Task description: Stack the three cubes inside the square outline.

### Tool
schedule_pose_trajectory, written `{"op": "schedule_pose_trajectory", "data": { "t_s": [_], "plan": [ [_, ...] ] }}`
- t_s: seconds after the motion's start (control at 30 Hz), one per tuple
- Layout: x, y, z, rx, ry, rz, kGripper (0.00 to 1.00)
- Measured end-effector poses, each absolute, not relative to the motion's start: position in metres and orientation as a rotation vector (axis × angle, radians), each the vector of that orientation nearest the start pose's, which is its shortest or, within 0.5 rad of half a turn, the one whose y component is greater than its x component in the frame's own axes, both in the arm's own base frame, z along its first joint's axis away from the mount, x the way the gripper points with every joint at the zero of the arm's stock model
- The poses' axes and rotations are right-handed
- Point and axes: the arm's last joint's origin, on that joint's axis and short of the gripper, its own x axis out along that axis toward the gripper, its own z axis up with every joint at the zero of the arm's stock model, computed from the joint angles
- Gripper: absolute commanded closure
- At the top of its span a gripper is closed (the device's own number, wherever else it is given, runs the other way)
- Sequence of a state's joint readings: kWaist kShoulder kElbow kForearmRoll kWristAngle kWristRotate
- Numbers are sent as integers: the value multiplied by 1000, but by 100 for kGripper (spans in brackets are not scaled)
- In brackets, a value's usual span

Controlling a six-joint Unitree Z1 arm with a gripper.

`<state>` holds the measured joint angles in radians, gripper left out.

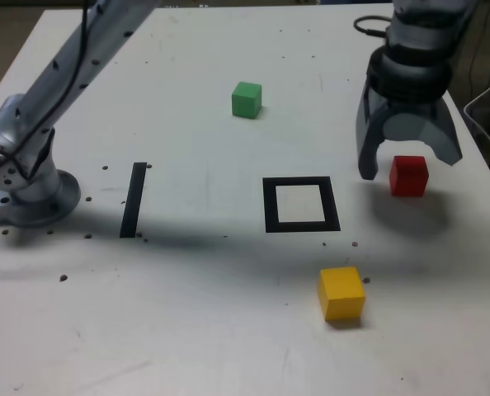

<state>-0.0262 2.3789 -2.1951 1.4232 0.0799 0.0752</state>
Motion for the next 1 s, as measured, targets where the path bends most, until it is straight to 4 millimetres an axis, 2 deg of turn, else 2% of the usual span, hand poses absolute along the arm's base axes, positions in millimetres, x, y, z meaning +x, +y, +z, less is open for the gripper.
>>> {"op": "schedule_pose_trajectory", "data": {
  "t_s": [0.27, 0.53, 1.0],
  "plan": [
    [491, -3, 235, 137, 1567, -9, 9],
    [496, 5, 220, 139, 1595, 7, 13],
    [497, 8, 216, 139, 1595, 11, 27]
  ]
}}
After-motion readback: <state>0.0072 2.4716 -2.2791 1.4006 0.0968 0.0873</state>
